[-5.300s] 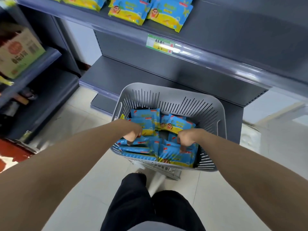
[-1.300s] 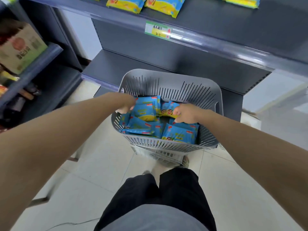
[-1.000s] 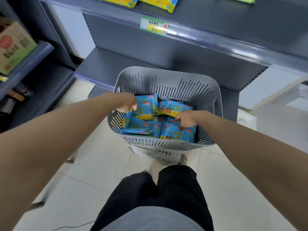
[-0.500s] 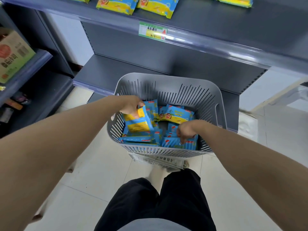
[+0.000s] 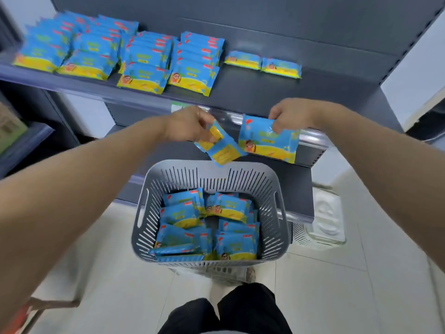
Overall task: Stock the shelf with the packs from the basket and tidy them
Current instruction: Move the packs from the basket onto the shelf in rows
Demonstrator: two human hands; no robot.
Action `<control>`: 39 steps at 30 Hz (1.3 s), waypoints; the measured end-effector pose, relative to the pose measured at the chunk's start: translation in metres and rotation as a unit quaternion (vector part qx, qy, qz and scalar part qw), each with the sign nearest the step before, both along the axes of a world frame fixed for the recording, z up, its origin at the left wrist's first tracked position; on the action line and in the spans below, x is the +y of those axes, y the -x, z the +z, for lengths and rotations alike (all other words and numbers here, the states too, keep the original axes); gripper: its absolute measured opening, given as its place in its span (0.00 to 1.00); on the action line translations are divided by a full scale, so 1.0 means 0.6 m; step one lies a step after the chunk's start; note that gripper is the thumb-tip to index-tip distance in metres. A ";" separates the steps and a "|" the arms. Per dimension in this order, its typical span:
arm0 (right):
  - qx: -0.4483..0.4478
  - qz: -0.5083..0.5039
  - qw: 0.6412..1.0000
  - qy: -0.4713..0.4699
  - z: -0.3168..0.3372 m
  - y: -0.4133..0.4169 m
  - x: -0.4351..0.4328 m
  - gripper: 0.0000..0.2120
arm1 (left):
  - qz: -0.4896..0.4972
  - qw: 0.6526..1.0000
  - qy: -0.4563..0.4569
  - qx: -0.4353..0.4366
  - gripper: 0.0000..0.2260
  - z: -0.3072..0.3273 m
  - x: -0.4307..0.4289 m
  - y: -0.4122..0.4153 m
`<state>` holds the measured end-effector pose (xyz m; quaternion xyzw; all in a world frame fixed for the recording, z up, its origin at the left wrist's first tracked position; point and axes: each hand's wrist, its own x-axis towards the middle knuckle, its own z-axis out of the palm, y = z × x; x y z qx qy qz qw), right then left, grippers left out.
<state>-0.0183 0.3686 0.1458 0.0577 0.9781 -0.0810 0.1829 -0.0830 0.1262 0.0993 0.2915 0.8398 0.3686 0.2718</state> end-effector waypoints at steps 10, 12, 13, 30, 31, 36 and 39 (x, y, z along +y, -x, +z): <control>0.185 -0.098 0.977 -0.039 0.085 0.099 0.092 0.14 | 0.146 0.954 -0.189 -0.181 0.11 0.101 0.077 0.073; 0.189 -0.108 0.976 -0.027 0.085 0.113 0.109 0.14 | 0.167 0.941 -0.218 -0.198 0.09 0.100 0.095 0.087; 0.191 -0.109 0.975 -0.022 0.085 0.120 0.116 0.14 | 0.187 0.941 -0.221 -0.175 0.07 0.096 0.105 0.094; 0.153 -0.127 0.979 0.039 0.019 0.235 0.227 0.15 | 0.313 0.862 -0.311 -0.250 0.17 0.036 0.263 0.215; 0.152 -0.128 0.979 0.046 0.015 0.243 0.234 0.16 | 0.323 0.852 -0.319 -0.260 0.14 0.033 0.270 0.222; 0.148 -0.117 0.980 0.056 0.004 0.293 0.268 0.16 | 0.385 0.827 -0.326 -0.248 0.06 0.020 0.301 0.267; 0.141 -0.101 0.984 0.035 0.002 0.322 0.286 0.14 | 0.413 0.819 -0.333 -0.220 0.16 0.009 0.321 0.293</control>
